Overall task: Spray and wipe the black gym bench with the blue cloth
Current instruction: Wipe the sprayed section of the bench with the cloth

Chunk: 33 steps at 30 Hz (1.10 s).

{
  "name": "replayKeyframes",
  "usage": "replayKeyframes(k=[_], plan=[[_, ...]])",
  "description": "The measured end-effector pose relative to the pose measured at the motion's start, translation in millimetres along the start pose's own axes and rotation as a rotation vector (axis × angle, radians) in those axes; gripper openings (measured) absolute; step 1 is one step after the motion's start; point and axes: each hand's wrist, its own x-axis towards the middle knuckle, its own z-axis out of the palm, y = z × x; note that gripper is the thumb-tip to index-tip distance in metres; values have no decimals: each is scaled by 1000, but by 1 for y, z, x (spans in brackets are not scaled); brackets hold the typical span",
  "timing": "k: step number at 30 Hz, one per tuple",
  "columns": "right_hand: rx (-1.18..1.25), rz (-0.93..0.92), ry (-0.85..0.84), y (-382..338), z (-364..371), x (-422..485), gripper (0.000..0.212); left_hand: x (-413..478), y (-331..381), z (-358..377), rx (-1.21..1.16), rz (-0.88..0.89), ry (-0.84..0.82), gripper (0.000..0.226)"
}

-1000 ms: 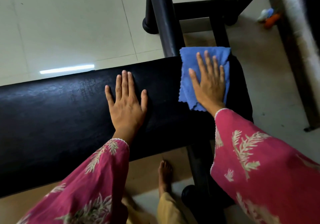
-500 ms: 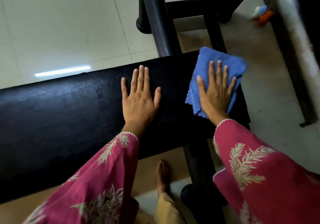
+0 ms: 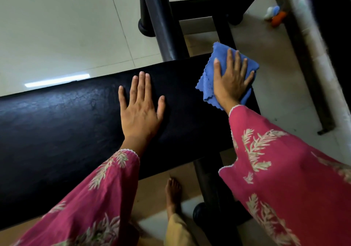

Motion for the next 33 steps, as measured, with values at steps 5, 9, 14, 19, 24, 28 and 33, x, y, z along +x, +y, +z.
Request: replayKeyframes(k=[5, 9, 14, 19, 24, 28, 33], plan=[[-57, -139, 4, 22, -3, -14, 61, 0, 0, 0, -10, 2, -4, 64], [-51, 1, 46, 26, -4, -32, 65, -1, 1, 0, -13, 4, -1, 64], [-30, -17, -17, 61, -11, -58, 65, -1, 0, -1, -24, 17, -6, 64], [-120, -227, 46, 59, -4, -98, 60, -2, 0, -2, -28, 9, 2, 64], [-40, 41, 70, 46, -3, -102, 60, -2, 0, -2, -27, 5, 3, 64], [-125, -319, 43, 38, 2, -133, 57, -3, -1, -1, -29, 2, -5, 64], [-58, -128, 79, 34, -3, -117, 60, -2, -2, 0, -31, 11, -3, 64]])
